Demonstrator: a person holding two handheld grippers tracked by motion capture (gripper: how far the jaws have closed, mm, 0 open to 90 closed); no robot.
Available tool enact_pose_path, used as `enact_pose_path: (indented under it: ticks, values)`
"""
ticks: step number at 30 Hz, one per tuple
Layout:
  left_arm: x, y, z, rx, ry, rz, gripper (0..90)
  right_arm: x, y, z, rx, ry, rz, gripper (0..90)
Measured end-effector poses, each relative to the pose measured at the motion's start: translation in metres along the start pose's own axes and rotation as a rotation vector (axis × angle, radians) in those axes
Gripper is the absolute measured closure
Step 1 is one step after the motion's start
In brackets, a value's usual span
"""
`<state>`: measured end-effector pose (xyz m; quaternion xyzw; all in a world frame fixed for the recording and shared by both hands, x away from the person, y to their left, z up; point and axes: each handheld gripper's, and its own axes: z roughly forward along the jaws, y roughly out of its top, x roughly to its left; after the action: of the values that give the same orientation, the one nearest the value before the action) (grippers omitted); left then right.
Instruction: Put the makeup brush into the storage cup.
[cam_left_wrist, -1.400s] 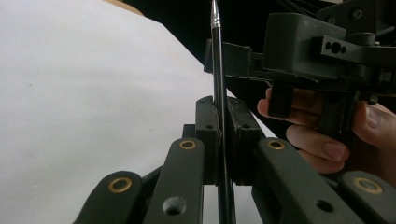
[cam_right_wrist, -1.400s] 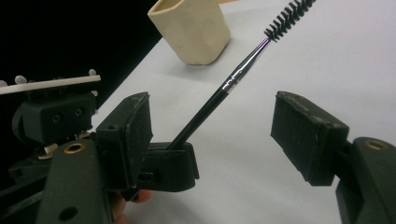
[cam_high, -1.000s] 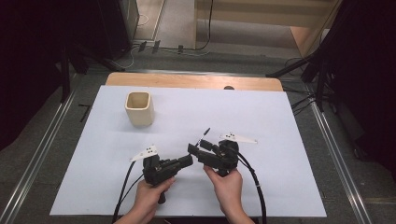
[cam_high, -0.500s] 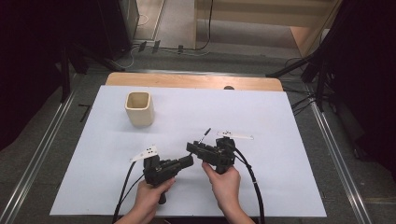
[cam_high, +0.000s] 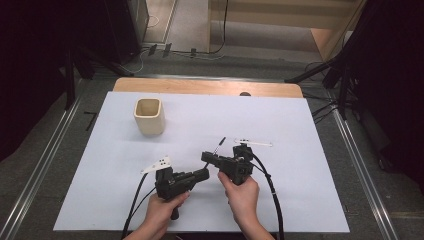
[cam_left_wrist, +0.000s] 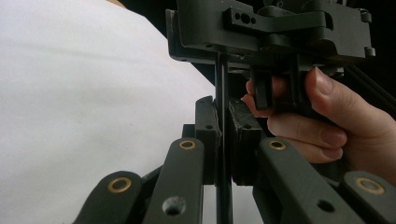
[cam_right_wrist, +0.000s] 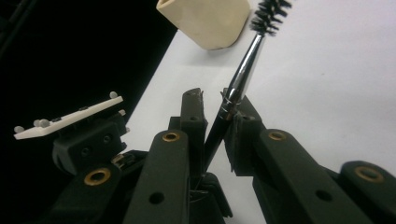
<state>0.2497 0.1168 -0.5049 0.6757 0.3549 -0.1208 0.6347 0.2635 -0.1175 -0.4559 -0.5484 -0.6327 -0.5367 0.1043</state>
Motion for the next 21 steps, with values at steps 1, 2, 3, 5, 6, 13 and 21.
enact_pose_path:
  ticks: [1,2,3,5,6,13,21]
  values:
    - [0.000,0.000,0.000,0.000,-0.001,0.000,84.5,0.000,0.000,0.000,0.001,0.008,0.007,81.0]
    - [0.000,0.000,0.000,0.000,-0.003,-0.002,84.4,-0.001,0.001,-0.001,0.004,0.017,0.013,81.4]
    - [0.000,0.000,0.000,0.001,-0.005,-0.002,84.2,-0.001,0.001,-0.001,0.008,0.021,0.017,81.9]
    - [-0.001,0.000,0.000,0.006,-0.001,0.005,83.9,-0.001,0.002,-0.001,0.013,0.035,0.025,82.9]
    - [0.000,0.000,0.000,0.009,-0.004,0.014,83.7,-0.001,0.002,-0.001,0.015,0.045,0.030,83.4]
    - [-0.002,0.002,0.005,0.103,0.049,0.070,58.6,-0.001,0.004,-0.003,0.022,0.067,0.038,85.5]
    - [0.001,0.013,0.003,0.175,0.071,0.054,46.9,-0.002,0.008,-0.006,0.027,0.053,0.022,85.5]
